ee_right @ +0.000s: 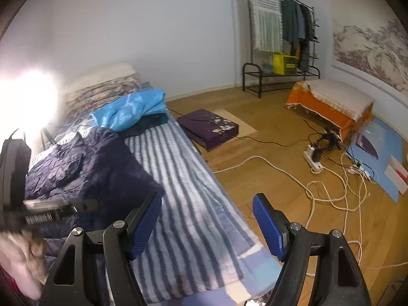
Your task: Fold large clothes
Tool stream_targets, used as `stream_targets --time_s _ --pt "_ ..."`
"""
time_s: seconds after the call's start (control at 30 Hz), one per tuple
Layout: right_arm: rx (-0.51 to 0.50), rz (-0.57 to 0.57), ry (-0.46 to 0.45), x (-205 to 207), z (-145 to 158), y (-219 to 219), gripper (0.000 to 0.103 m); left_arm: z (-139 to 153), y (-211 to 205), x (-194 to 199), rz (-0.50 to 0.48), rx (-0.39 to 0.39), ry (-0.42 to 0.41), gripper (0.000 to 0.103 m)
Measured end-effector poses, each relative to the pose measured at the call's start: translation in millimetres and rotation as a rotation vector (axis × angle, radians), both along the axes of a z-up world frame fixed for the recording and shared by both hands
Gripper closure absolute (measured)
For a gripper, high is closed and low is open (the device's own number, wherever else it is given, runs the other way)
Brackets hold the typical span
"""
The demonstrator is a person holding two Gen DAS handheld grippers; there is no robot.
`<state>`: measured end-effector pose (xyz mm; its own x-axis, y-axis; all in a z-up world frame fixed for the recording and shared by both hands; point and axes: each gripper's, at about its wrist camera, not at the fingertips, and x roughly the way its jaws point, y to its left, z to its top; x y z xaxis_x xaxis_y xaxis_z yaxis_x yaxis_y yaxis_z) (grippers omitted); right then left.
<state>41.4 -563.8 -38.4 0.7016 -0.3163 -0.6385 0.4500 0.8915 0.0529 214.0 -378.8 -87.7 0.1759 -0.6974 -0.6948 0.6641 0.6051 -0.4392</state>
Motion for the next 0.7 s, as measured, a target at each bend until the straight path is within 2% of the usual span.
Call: stream_targets --time_s 0.4,0.7 --pt "-0.052 0.153 0.019 57.5 13.1 76.0 0.026 23.9 103.5 59.9 0.174 -0.03 -0.039 0.095" --pt "-0.077 0.3 0.056 109.3 9.4 145.6 0.027 30.9 208.0 108.5 0.341 -0.049 -0.056 0.096"
